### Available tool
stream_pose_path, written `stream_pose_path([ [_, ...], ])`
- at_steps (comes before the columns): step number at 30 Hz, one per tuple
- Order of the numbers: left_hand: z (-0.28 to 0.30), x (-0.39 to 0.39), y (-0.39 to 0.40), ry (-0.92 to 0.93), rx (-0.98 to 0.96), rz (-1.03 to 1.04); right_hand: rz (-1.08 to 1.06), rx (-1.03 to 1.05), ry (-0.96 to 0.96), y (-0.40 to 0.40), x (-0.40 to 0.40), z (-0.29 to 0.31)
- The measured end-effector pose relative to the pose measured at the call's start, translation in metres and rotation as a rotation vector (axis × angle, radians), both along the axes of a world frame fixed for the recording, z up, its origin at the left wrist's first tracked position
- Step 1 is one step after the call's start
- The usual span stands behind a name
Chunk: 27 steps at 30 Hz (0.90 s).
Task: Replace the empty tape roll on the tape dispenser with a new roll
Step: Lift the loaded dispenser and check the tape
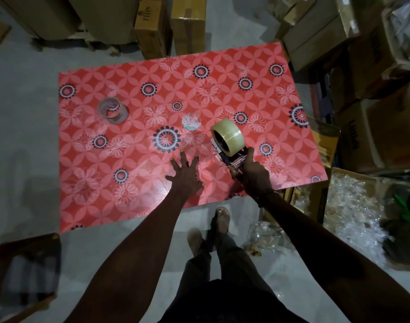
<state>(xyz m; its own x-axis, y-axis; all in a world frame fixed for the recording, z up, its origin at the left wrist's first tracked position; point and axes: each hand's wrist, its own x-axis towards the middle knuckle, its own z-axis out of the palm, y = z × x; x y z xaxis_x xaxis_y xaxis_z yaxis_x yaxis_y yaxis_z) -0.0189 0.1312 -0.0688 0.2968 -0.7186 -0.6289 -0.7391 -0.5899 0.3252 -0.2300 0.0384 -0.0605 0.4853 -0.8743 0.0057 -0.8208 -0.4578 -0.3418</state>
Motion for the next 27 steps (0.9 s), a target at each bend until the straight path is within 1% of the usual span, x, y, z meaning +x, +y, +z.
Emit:
stream_pose_path([
  [6,0.0,0.001,-0.001,-0.011,0.022,-0.013,-0.001,-0.008,-0.009,0.008,-0.001,0.005],
  [9,-0.001,0.001,-0.002,-0.014,0.024,-0.011,-0.017,-0.052,-0.01,0.012,-0.003,0.005],
  [13,-0.002,0.002,-0.001,-0.016,0.022,-0.016,-0.043,-0.057,0.039,0.014,-0.006,0.0],
  [16,-0.003,0.003,-0.001,-0.01,0.017,-0.019,-0.083,-0.031,0.066,0.015,-0.006,-0.005],
  [20,-0.003,0.004,-0.001,-0.004,0.018,-0.019,-0.09,0.069,0.015,0.021,-0.017,-0.005],
  [27,-0.001,0.003,-0.001,-0.013,0.02,-0.025,-0.138,0.146,0.008,0.031,-0.027,-0.002],
])
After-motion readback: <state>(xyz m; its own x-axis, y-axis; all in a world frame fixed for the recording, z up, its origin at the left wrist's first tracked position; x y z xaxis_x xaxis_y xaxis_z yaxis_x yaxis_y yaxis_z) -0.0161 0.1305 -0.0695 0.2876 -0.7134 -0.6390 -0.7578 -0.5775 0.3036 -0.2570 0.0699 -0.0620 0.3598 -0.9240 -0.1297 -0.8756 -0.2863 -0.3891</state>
